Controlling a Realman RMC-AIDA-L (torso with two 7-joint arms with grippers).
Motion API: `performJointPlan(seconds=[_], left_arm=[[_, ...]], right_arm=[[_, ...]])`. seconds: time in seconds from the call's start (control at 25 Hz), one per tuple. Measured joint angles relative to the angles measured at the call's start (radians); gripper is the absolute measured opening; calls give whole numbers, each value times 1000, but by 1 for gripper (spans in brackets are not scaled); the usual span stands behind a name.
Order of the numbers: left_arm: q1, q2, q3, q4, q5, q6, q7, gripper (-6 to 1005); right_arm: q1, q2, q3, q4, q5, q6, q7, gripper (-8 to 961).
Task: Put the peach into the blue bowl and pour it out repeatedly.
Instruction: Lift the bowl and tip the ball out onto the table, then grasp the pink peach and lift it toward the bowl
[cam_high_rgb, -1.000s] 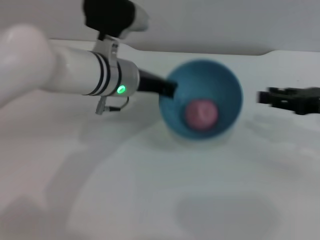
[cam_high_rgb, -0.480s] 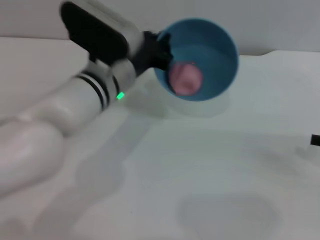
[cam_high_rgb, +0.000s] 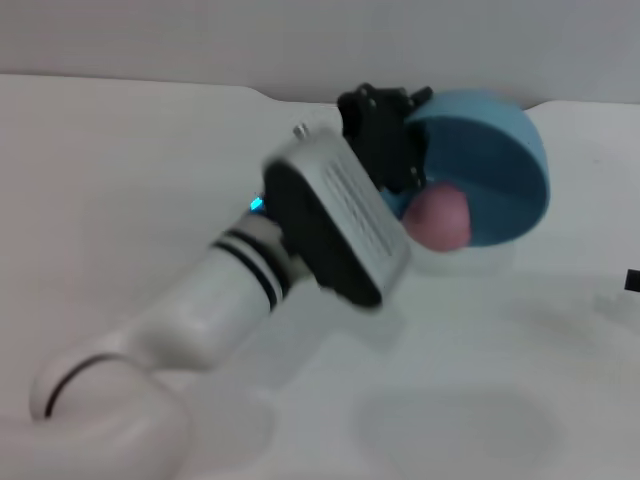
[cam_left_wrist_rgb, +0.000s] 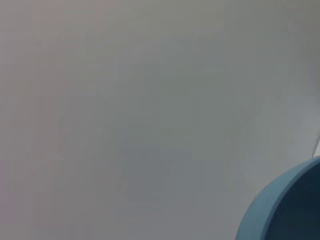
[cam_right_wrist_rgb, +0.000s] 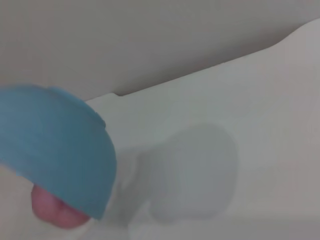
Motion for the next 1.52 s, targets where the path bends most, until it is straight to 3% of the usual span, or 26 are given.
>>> performJointPlan(seconds=[0.04, 0.32, 0.52, 0.68, 0.8, 0.84, 1.04, 1.16, 1.36, 1.52], left_arm=[[-9, 0, 58, -38, -23, -81, 82, 0], [-45, 0, 190, -124, -169, -244, 271, -1], [-51, 0, 201, -140, -219, -262, 270, -1], [-63, 0, 154, -110, -364, -244, 242, -1], [-69, 6, -1, -43, -518, -76, 249, -1], [-69, 7, -40, -36, -534, -22, 251, -1], [-64, 14, -396, -17, -635, 461, 248, 0], [-64, 17, -566, -24, -642, 666, 225, -1], [-113, 37, -890, -99, -586, 1051, 72, 0], [-185, 64, -1103, -159, -340, 1294, -141, 0]], right_arm=[[1, 0, -2, 0, 1, -1, 0, 483], [5, 0, -8, 0, 6, -2, 0, 488], [11, 2, -13, 1, 7, -11, 0, 492], [25, 4, -66, 5, 10, -22, -5, 495], [58, 5, -165, 14, 11, -18, -19, 497], [71, 6, -187, 22, 11, -11, -26, 498], [151, 7, -261, 91, 12, 23, -49, 501], [203, 8, -306, 141, 25, 49, -85, 504], [254, 9, -436, 211, 115, 122, -159, 507], [267, 9, -567, 222, 195, 179, -212, 510]])
